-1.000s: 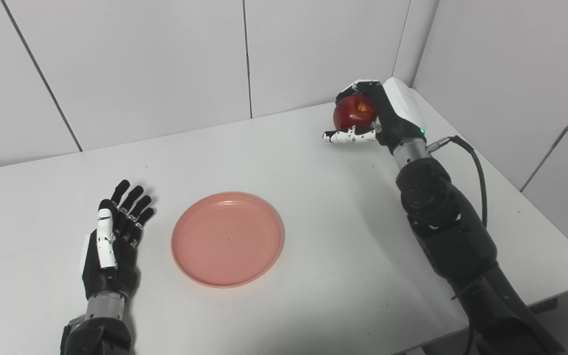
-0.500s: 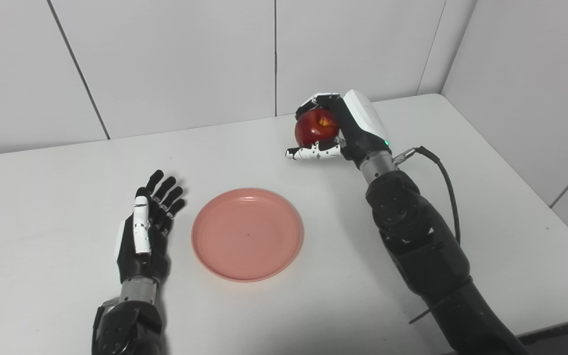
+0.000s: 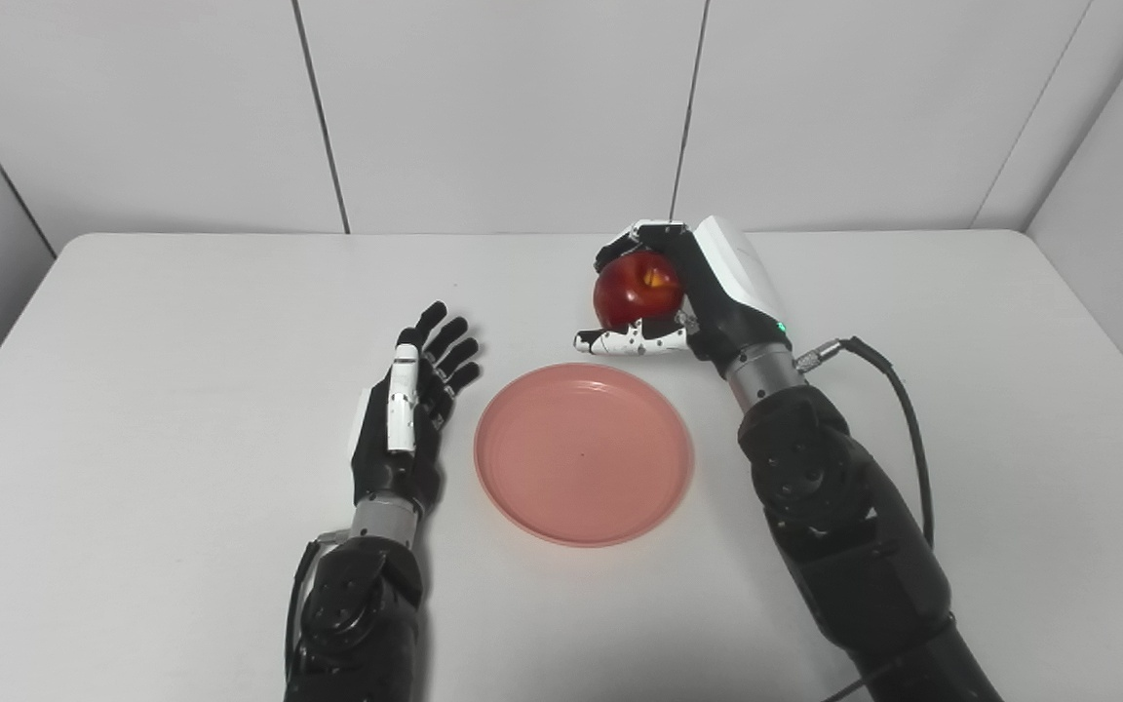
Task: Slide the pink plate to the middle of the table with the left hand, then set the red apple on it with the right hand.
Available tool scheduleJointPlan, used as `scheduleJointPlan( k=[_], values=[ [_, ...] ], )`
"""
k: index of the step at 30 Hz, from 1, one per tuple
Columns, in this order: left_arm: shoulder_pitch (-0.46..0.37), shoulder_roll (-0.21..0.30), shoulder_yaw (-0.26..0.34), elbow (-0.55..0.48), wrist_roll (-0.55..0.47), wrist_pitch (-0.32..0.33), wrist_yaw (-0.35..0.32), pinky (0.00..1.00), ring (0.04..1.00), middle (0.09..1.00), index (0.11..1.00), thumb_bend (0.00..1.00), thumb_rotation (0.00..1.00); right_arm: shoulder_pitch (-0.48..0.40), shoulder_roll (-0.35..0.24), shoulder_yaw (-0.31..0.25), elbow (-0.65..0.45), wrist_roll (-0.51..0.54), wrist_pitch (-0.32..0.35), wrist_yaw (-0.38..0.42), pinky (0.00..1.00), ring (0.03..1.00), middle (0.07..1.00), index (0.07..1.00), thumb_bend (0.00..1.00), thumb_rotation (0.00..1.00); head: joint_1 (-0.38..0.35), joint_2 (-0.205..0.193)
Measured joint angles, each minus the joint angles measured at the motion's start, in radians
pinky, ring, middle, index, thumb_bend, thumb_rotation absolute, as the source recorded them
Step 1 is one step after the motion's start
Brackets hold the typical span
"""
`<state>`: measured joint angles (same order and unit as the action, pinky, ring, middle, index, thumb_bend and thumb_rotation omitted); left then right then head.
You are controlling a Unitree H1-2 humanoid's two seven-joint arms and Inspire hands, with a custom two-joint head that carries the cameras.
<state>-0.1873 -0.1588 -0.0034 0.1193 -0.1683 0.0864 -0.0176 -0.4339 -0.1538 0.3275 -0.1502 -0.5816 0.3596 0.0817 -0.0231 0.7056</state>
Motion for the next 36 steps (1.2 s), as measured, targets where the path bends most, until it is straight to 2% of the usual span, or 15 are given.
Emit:
scheduleJointPlan(
  k=[5, 18, 22, 26, 30, 36],
  values=[
    [0.000, -0.006, -0.001, -0.001, 0.004, 0.000, 0.008, 0.84, 0.855, 0.871, 0.867, 0.40, 1.00, 0.012, 0.016, 0.038, 0.005, -0.001, -0.011, 0.025, 0.30, 0.381, 0.441, 0.521, 0.53, 0.00, 0.025, 0.008],
    [0.000, -0.019, 0.004, -0.005, 0.008, 0.001, 0.032, 0.81, 0.837, 0.850, 0.843, 0.38, 1.00, 0.057, 0.043, 0.100, 0.023, -0.020, -0.016, 0.038, 0.28, 0.364, 0.431, 0.521, 0.52, 0.00, 0.029, 0.026],
    [0.000, -0.020, 0.007, -0.010, 0.008, 0.007, 0.039, 0.81, 0.837, 0.847, 0.842, 0.38, 1.00, 0.074, 0.049, 0.106, 0.023, -0.022, -0.017, 0.038, 0.27, 0.345, 0.421, 0.524, 0.52, 0.00, 0.026, 0.031],
    [0.000, -0.020, 0.007, -0.016, 0.008, 0.017, 0.042, 0.81, 0.839, 0.846, 0.843, 0.38, 1.00, 0.082, 0.049, 0.106, 0.028, -0.021, -0.026, 0.038, 0.30, 0.388, 0.441, 0.516, 0.53, 0.00, 0.022, 0.034],
    [0.000, -0.020, 0.007, -0.017, 0.008, 0.017, 0.046, 0.81, 0.836, 0.846, 0.844, 0.38, 1.00, 0.106, 0.048, 0.108, 0.029, -0.023, -0.037, 0.038, 0.23, 0.314, 0.414, 0.527, 0.52, 0.00, 0.020, 0.038],
    [0.000, -0.019, 0.006, -0.019, 0.015, 0.019, 0.050, 0.81, 0.826, 0.842, 0.840, 0.38, 1.00, 0.135, 0.044, 0.110, 0.029, -0.027, -0.037, 0.044, 0.25, 0.334, 0.421, 0.528, 0.52, 0.00, 0.015, 0.041]
  ],
)
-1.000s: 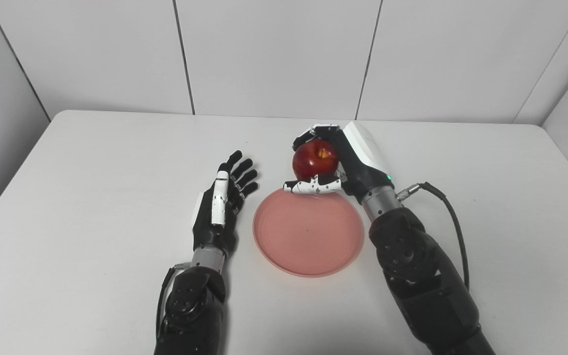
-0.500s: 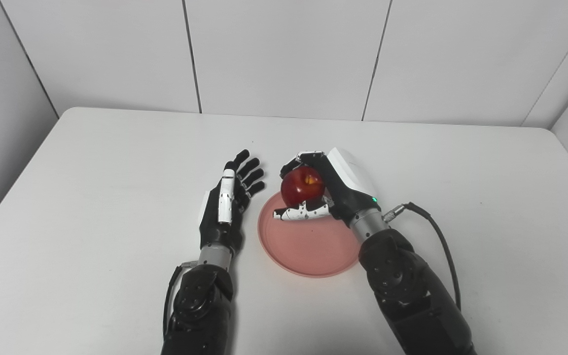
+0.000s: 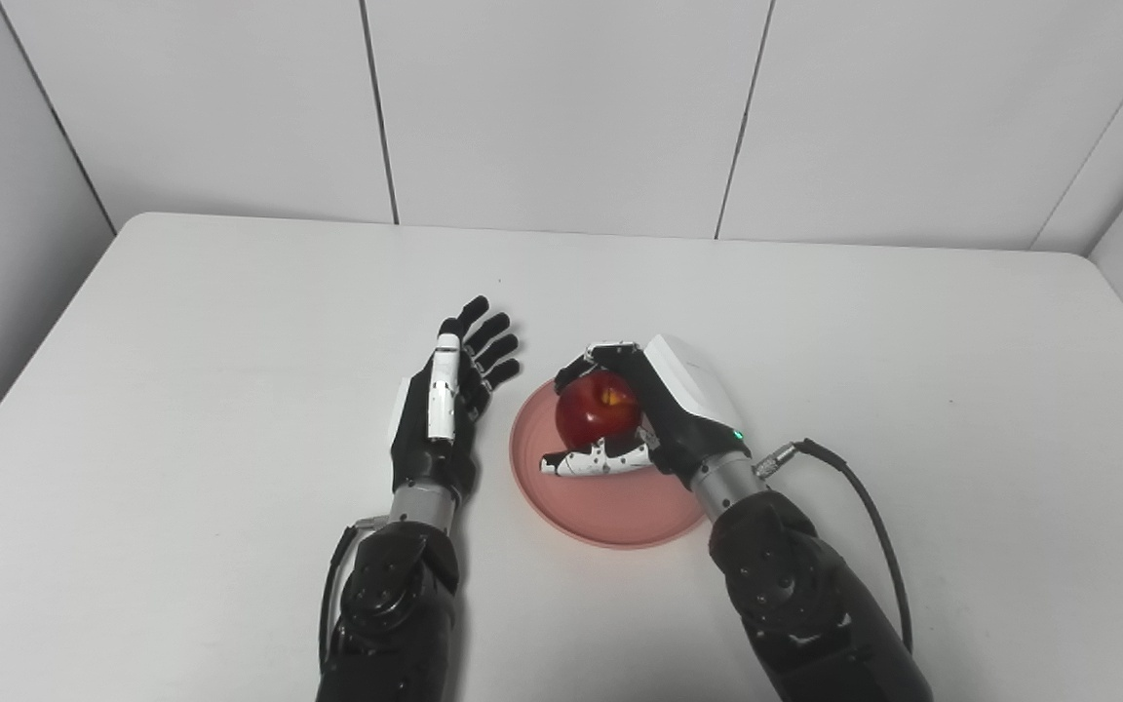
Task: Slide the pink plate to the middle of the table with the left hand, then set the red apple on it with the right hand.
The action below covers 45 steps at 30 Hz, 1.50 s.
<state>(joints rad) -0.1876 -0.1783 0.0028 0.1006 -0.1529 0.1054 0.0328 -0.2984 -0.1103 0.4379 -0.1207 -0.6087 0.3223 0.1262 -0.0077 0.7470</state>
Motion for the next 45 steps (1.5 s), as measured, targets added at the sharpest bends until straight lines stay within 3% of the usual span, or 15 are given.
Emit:
scheduleJointPlan(
  k=[22, 30, 33, 34, 36, 45],
  values=[
    [0.001, 0.000, 0.000, -0.008, 0.006, 0.015, 0.001, 0.81, 0.829, 0.847, 0.849, 0.37, 1.00, 0.006, -0.005, -0.003, 0.038, -0.017, -0.019, 0.010, 0.29, 0.379, 0.436, 0.531, 0.52, 0.00, -0.006, 0.008],
    [0.001, 0.000, 0.000, -0.012, 0.006, 0.022, 0.001, 0.81, 0.835, 0.854, 0.856, 0.37, 1.00, 0.006, -0.005, -0.007, 0.042, -0.043, -0.020, 0.010, 0.39, 0.496, 0.482, 0.505, 0.53, 0.00, -0.006, 0.008],
    [0.001, 0.000, 0.000, -0.012, 0.006, 0.022, 0.001, 0.82, 0.837, 0.854, 0.856, 0.37, 1.00, 0.006, -0.005, -0.007, 0.041, -0.054, -0.020, 0.011, 0.43, 0.537, 0.602, 0.495, 0.52, 0.13, -0.008, 0.011],
    [0.001, 0.000, -0.001, -0.012, 0.007, 0.022, 0.001, 0.82, 0.836, 0.853, 0.854, 0.38, 1.00, 0.006, -0.005, -0.006, 0.040, -0.057, -0.020, 0.012, 0.45, 0.553, 0.621, 0.572, 0.67, 0.14, -0.008, 0.011],
    [0.001, 0.000, -0.001, -0.012, 0.007, 0.023, 0.001, 0.81, 0.835, 0.851, 0.852, 0.38, 1.00, 0.006, -0.005, -0.006, 0.039, -0.064, -0.020, 0.016, 0.49, 0.586, 0.653, 0.656, 0.82, 0.16, -0.008, 0.011],
    [0.003, 0.000, -0.002, -0.016, 0.010, 0.026, 0.002, 0.81, 0.832, 0.848, 0.847, 0.38, 1.00, 0.014, -0.005, -0.021, 0.030, -0.071, -0.019, 0.040, 0.62, 0.712, 0.755, 0.755, 0.96, 0.25, -0.009, 0.012]
  ],
)
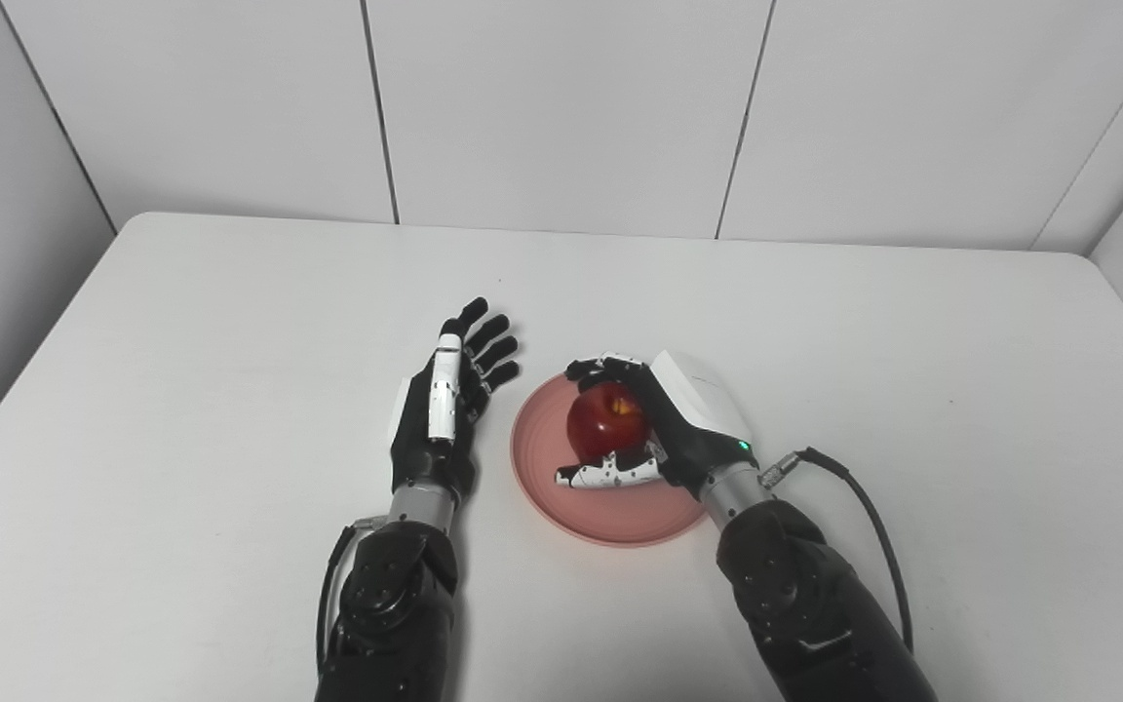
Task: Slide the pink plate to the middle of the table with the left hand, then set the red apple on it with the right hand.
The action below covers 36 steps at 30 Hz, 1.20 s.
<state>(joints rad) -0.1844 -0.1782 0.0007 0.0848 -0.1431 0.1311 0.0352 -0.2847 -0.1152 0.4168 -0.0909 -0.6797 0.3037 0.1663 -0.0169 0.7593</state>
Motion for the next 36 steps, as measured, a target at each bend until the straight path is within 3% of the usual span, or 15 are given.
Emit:
scheduleJointPlan(
  k=[13, 21, 36],
  values=[
    [0.000, 0.000, -0.001, 0.000, 0.000, 0.001, 0.000, 0.81, 0.831, 0.847, 0.847, 0.38, 1.00, 0.006, 0.003, -0.009, -0.010, 0.000, 0.001, 0.025, 0.66, 0.743, 0.786, 0.785, 1.00, 0.38, -0.005, 0.002],
    [0.000, 0.000, -0.002, 0.000, 0.000, 0.001, 0.000, 0.82, 0.837, 0.852, 0.853, 0.38, 1.00, 0.013, 0.003, -0.021, -0.026, 0.008, 0.000, 0.042, 0.72, 0.792, 0.821, 0.824, 1.00, 0.50, -0.008, 0.000],
    [0.000, 0.000, -0.003, 0.000, -0.004, 0.002, -0.004, 0.83, 0.843, 0.855, 0.854, 0.38, 1.00, 0.035, 0.010, -0.072, -0.122, 0.027, -0.002, 0.025, 0.72, 0.783, 0.819, 0.843, 1.00, 0.60, -0.017, 0.000]
  ],
)
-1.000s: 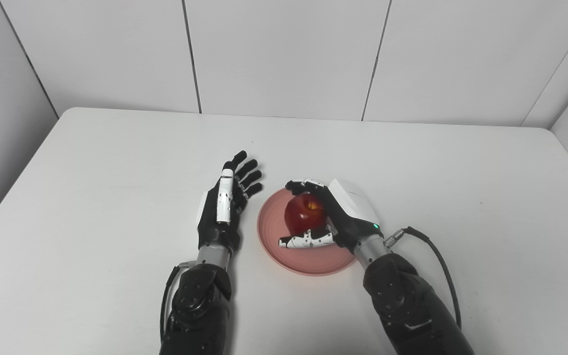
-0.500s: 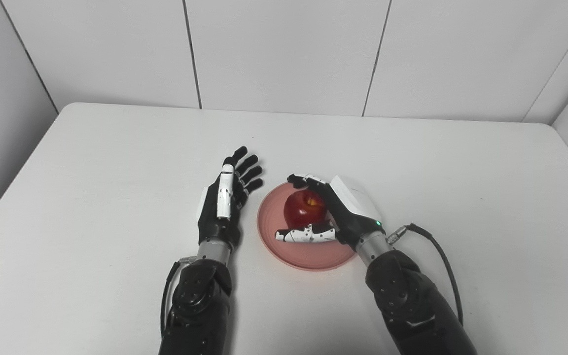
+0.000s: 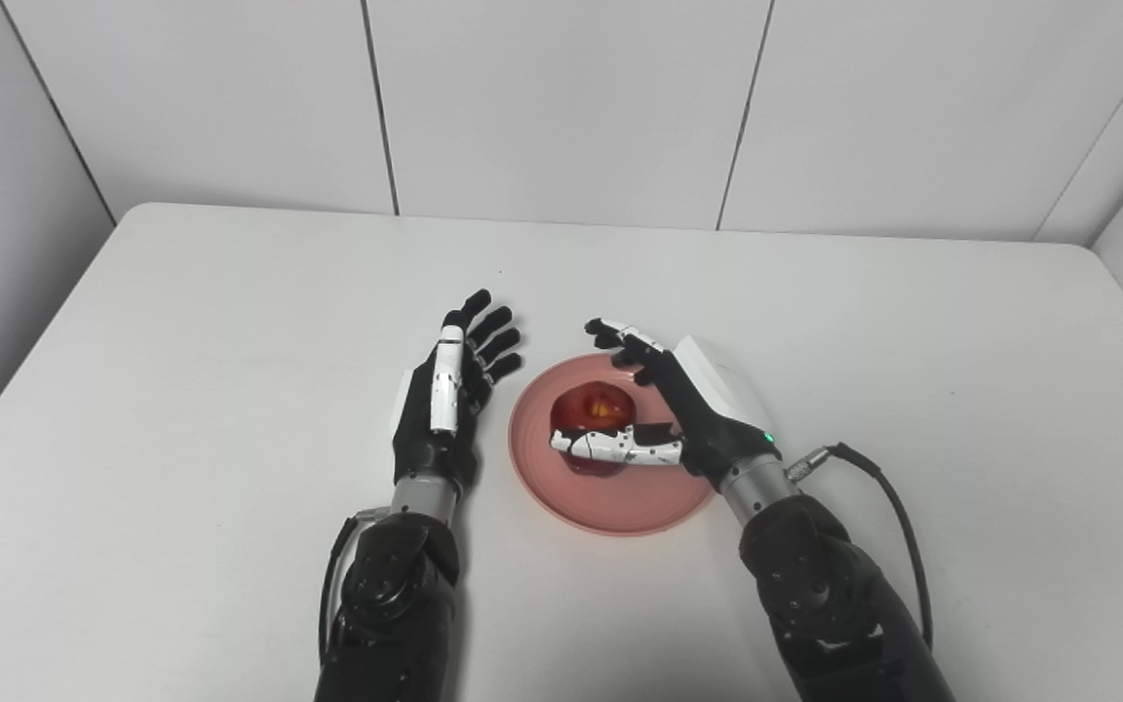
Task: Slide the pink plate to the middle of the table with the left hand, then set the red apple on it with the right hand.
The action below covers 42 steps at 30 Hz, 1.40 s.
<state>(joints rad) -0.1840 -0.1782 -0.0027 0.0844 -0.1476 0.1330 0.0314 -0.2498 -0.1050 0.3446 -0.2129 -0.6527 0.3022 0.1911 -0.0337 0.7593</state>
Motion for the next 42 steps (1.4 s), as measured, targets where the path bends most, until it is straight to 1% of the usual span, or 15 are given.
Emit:
scheduleJointPlan(
  k=[3, 5, 7, 9, 12, 16, 21, 27, 31, 36, 42],
  values=[
    [0.000, 0.000, 0.000, -0.001, 0.000, 0.001, -0.001, 0.84, 0.850, 0.861, 0.859, 0.38, 1.00, 0.000, -0.001, -0.013, -0.029, 0.008, 0.001, 0.000, 0.73, 0.793, 0.830, 0.852, 1.00, 0.61, -0.002, -0.002],
    [0.000, 0.000, 0.000, -0.001, -0.001, 0.002, -0.003, 0.84, 0.853, 0.862, 0.858, 0.38, 1.00, 0.000, 0.000, -0.024, -0.058, 0.014, 0.001, 0.001, 0.72, 0.792, 0.831, 0.853, 1.00, 0.59, -0.005, -0.002],
    [0.000, 0.000, 0.002, -0.001, -0.005, 0.002, -0.003, 0.83, 0.850, 0.857, 0.855, 0.38, 1.00, 0.000, 0.004, -0.046, -0.084, 0.034, 0.001, -0.001, 0.71, 0.784, 0.822, 0.843, 1.00, 0.57, -0.005, -0.002],
    [0.000, 0.000, 0.003, -0.001, -0.007, 0.003, -0.003, 0.83, 0.847, 0.854, 0.854, 0.38, 1.00, 0.000, 0.006, -0.065, -0.085, 0.040, 0.001, -0.007, 0.71, 0.784, 0.821, 0.842, 1.00, 0.59, -0.005, -0.002],
    [0.000, 0.000, 0.003, -0.001, -0.011, 0.003, -0.004, 0.83, 0.843, 0.853, 0.851, 0.38, 1.00, 0.000, -0.003, -0.080, -0.090, 0.040, 0.001, -0.007, 0.72, 0.792, 0.824, 0.845, 1.00, 0.61, -0.008, -0.003],
    [0.000, 0.000, 0.004, -0.002, -0.020, 0.003, -0.005, 0.83, 0.842, 0.858, 0.855, 0.39, 1.00, 0.001, -0.015, -0.116, -0.121, 0.037, 0.001, -0.014, 0.72, 0.788, 0.810, 0.838, 1.00, 0.63, -0.017, -0.003],
    [0.000, 0.000, 0.005, -0.001, -0.020, 0.003, -0.005, 0.82, 0.834, 0.850, 0.846, 0.39, 1.00, 0.014, -0.022, -0.168, -0.130, 0.031, 0.001, -0.053, 0.72, 0.788, 0.802, 0.829, 1.00, 0.65, -0.018, -0.005],
    [0.000, 0.000, 0.007, -0.002, -0.020, 0.004, -0.005, 0.82, 0.832, 0.850, 0.844, 0.38, 1.00, 0.050, -0.034, -0.220, -0.130, 0.041, 0.001, -0.081, 0.71, 0.782, 0.792, 0.824, 1.00, 0.63, -0.018, -0.006],
    [0.000, 0.001, 0.006, -0.002, -0.020, 0.004, -0.006, 0.83, 0.838, 0.857, 0.854, 0.39, 1.00, 0.069, -0.031, -0.245, -0.126, 0.055, -0.003, -0.122, 0.71, 0.780, 0.790, 0.824, 1.00, 0.62, -0.021, -0.014],
    [0.002, 0.006, 0.007, -0.002, -0.020, 0.004, -0.016, 0.83, 0.841, 0.858, 0.854, 0.39, 1.00, 0.094, -0.019, -0.255, -0.101, 0.085, -0.026, -0.169, 0.72, 0.786, 0.798, 0.833, 1.00, 0.64, -0.023, -0.015],
    [0.002, 0.007, 0.009, -0.002, -0.020, 0.004, -0.018, 0.82, 0.837, 0.856, 0.852, 0.39, 1.00, 0.102, -0.018, -0.265, -0.001, 0.128, -0.116, -0.235, 0.73, 0.801, 0.814, 0.844, 1.00, 0.70, -0.018, -0.021]
  ],
)
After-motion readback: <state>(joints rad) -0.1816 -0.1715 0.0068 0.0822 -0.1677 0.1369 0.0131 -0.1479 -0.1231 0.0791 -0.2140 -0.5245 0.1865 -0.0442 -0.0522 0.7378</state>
